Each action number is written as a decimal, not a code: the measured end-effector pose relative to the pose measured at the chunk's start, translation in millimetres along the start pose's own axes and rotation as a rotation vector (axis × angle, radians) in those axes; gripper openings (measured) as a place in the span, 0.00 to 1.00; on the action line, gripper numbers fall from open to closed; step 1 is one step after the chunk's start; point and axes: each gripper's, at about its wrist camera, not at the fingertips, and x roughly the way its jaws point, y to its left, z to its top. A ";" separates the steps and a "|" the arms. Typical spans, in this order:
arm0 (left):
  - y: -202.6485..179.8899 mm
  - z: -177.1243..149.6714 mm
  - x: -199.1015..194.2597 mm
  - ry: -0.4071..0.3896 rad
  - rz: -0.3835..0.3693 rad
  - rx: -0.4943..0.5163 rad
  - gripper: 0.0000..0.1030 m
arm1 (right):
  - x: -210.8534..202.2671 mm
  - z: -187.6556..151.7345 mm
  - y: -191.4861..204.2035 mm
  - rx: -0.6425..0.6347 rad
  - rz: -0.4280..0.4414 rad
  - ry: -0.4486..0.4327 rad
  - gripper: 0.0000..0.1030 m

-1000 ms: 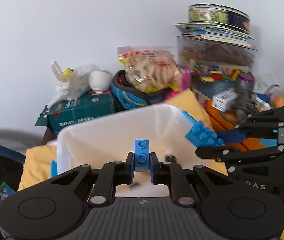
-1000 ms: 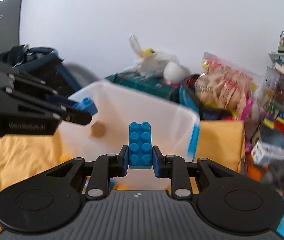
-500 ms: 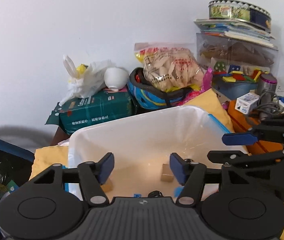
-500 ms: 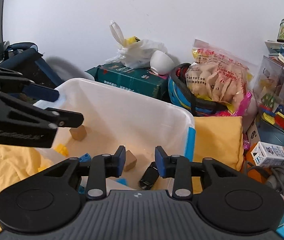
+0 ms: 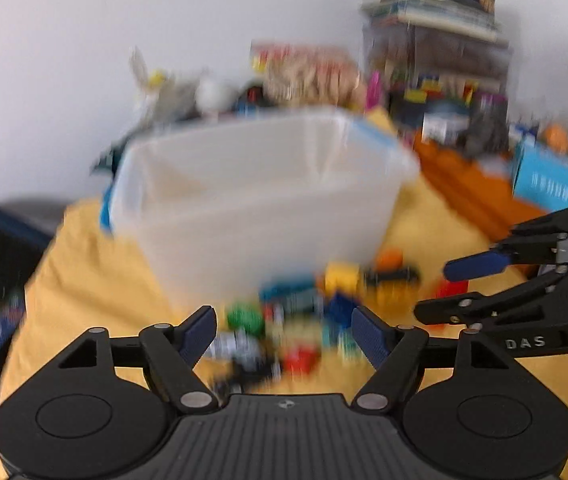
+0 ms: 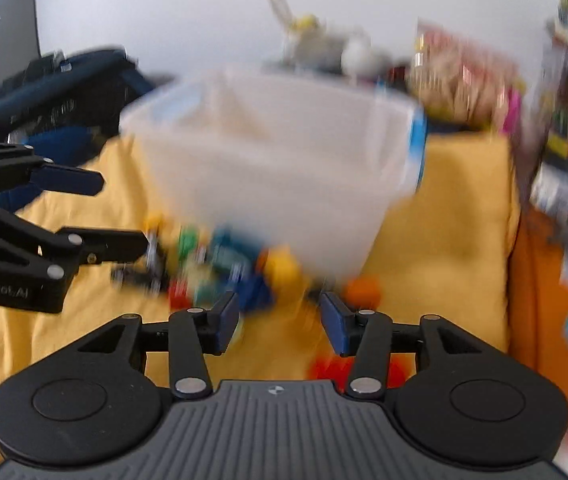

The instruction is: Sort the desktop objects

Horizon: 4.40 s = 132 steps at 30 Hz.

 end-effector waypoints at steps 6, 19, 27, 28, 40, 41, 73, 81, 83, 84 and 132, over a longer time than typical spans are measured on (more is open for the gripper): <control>-5.4 -37.2 11.8 0.133 -0.082 0.003 0.75 | 14.2 -44.5 14.7 0.069 0.085 0.092 0.48; 5.6 -40.0 24.2 0.133 -0.159 -0.096 0.75 | 44.1 -34.3 22.8 -0.039 0.078 0.014 0.45; 9.2 -42.8 33.3 0.153 -0.162 -0.109 0.75 | 71.0 -18.6 22.0 -0.104 0.130 0.052 0.34; 7.9 -42.0 34.7 0.151 -0.168 -0.104 0.75 | 67.8 -20.8 21.8 -0.107 0.126 0.057 0.34; 8.1 -19.5 88.8 0.146 -0.188 -0.076 0.41 | 15.2 -77.5 12.3 -0.037 0.049 0.054 0.33; 9.1 -19.2 91.3 0.146 -0.180 -0.069 0.32 | 13.9 -79.1 12.7 -0.028 0.044 0.054 0.33; -21.5 -97.5 -4.4 0.164 -0.218 -0.001 0.38 | -10.6 -94.4 42.7 -0.015 0.014 0.071 0.33; -32.7 -102.6 -6.5 0.144 -0.221 0.026 0.61 | -8.6 -98.7 38.5 0.022 0.006 0.058 0.40; -40.2 -102.2 -5.8 0.155 -0.227 0.042 0.72 | -8.0 -98.9 39.4 0.017 -0.019 0.058 0.47; -44.6 -101.7 -5.2 0.159 -0.210 0.055 0.72 | -7.8 -99.0 38.9 0.015 -0.030 0.058 0.52; 19.9 40.4 -23.4 -0.048 -0.161 -0.083 0.39 | -33.3 19.3 -8.3 0.063 0.021 -0.165 0.28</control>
